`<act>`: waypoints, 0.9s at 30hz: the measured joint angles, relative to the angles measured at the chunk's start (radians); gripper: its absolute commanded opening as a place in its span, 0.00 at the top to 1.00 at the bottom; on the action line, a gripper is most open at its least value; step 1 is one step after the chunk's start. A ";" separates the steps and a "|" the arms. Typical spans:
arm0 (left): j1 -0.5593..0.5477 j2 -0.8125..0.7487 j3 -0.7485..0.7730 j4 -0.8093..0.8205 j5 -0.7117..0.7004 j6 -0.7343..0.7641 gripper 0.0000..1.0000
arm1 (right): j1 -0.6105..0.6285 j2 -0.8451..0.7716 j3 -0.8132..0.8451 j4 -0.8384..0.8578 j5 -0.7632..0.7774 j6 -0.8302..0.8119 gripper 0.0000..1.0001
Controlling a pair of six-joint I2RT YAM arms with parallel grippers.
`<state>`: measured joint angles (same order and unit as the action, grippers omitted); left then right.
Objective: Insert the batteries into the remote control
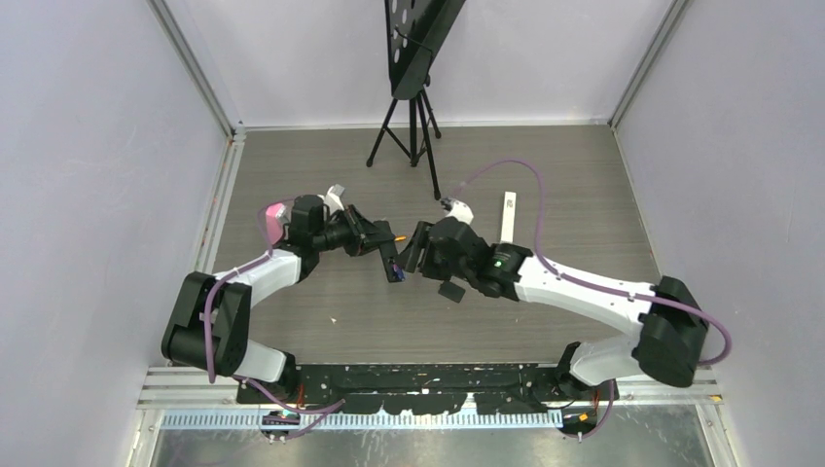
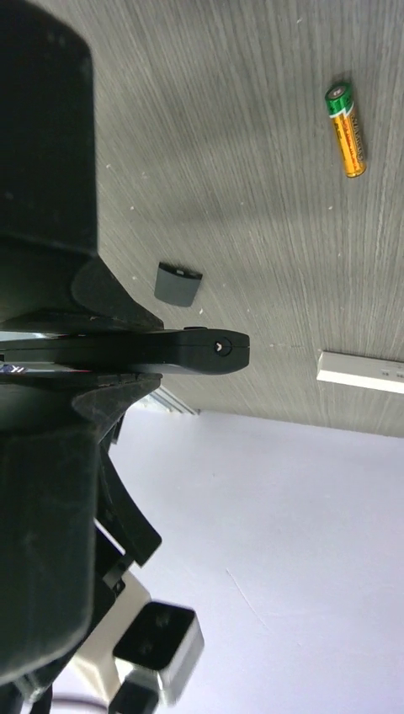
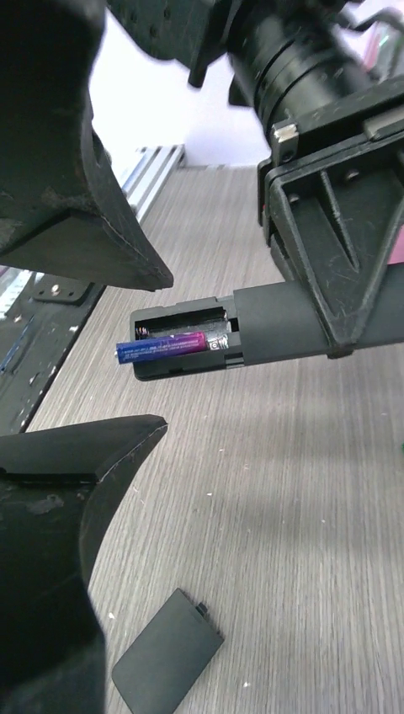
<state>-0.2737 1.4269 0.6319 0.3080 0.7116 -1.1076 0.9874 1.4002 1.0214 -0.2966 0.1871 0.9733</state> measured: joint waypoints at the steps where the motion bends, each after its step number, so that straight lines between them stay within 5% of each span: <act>1: 0.000 0.000 0.000 0.004 -0.007 -0.019 1.00 | -0.004 -0.034 -0.035 0.029 0.011 0.025 0.37; 16: -0.004 -0.019 0.000 0.123 -0.116 -0.308 1.00 | -0.016 -0.168 -0.377 0.524 0.078 0.257 0.31; 27: -0.007 -0.066 0.000 0.042 -0.182 -0.293 1.00 | -0.016 -0.132 -0.352 0.582 0.116 0.241 0.37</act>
<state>-0.2806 1.3605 0.6319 0.3496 0.5297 -1.4006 0.9714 1.2678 0.6693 0.2852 0.3027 1.2140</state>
